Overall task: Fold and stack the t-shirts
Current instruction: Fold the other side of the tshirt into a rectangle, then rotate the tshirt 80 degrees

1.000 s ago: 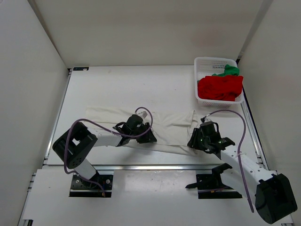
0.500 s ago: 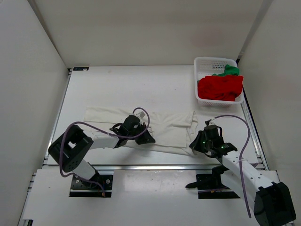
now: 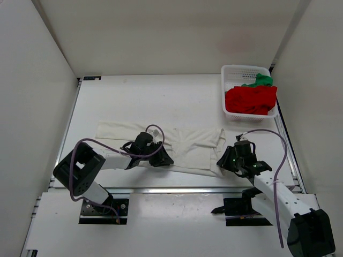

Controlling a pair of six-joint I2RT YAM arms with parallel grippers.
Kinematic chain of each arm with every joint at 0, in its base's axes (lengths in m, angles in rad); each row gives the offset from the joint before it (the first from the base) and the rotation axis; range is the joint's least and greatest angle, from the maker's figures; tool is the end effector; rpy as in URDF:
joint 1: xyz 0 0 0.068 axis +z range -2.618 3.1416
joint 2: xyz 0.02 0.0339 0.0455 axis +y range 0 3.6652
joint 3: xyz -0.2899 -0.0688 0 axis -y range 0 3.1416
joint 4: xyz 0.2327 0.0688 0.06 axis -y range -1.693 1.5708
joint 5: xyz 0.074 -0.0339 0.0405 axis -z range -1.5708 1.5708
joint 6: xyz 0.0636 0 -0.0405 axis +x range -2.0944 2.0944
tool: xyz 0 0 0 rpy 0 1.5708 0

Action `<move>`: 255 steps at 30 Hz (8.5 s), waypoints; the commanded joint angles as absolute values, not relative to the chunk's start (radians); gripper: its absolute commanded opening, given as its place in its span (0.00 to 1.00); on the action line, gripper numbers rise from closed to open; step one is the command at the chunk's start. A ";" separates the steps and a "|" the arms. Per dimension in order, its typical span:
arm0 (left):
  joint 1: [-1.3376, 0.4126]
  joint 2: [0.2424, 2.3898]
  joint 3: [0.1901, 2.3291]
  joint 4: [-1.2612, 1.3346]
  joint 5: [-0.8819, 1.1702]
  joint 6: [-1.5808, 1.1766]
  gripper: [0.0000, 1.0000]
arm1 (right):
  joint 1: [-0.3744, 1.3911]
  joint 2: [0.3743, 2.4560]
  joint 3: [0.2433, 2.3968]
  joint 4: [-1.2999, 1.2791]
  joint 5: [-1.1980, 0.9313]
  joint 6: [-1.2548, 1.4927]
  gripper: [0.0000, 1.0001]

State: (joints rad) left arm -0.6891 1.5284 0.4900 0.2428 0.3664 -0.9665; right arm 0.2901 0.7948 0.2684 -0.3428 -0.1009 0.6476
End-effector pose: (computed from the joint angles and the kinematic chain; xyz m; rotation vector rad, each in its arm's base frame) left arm 0.1946 -0.1898 0.1378 -0.1678 2.6514 -1.1285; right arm 0.1293 0.0453 0.1505 0.4004 2.4770 0.5278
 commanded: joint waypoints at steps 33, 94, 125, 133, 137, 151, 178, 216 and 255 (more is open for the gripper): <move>-0.428 1.776 0.865 0.219 0.330 -0.816 0.39 | 0.545 0.919 0.413 -0.301 -0.040 0.692 0.03; -0.680 1.744 0.724 0.244 0.341 -0.811 0.37 | 0.095 1.467 0.686 0.037 -0.022 0.515 0.00; -0.442 1.276 0.597 0.055 0.443 -0.693 0.40 | 0.356 2.294 1.784 -0.424 -0.213 0.376 0.00; -0.348 1.192 0.577 -0.112 0.414 -0.626 0.40 | 0.284 2.439 2.336 -0.435 -0.345 0.410 0.05; -0.296 1.132 0.526 -0.149 0.406 -0.609 0.40 | 0.313 2.439 2.676 -0.743 -0.287 0.299 0.22; -0.175 1.098 0.580 -0.272 0.506 -0.477 0.40 | 0.698 2.263 2.517 -1.086 0.124 0.187 0.04; -0.307 1.146 0.606 -0.175 0.483 -0.509 0.41 | 0.387 1.858 1.132 -0.089 -0.074 0.420 0.08; -0.255 1.223 0.739 -0.212 0.512 -0.511 0.43 | 0.765 2.032 1.199 0.256 -0.233 0.807 0.37; -0.250 1.062 0.473 -0.298 0.167 -0.495 0.43 | 0.647 1.492 0.618 -0.020 -0.431 0.644 0.36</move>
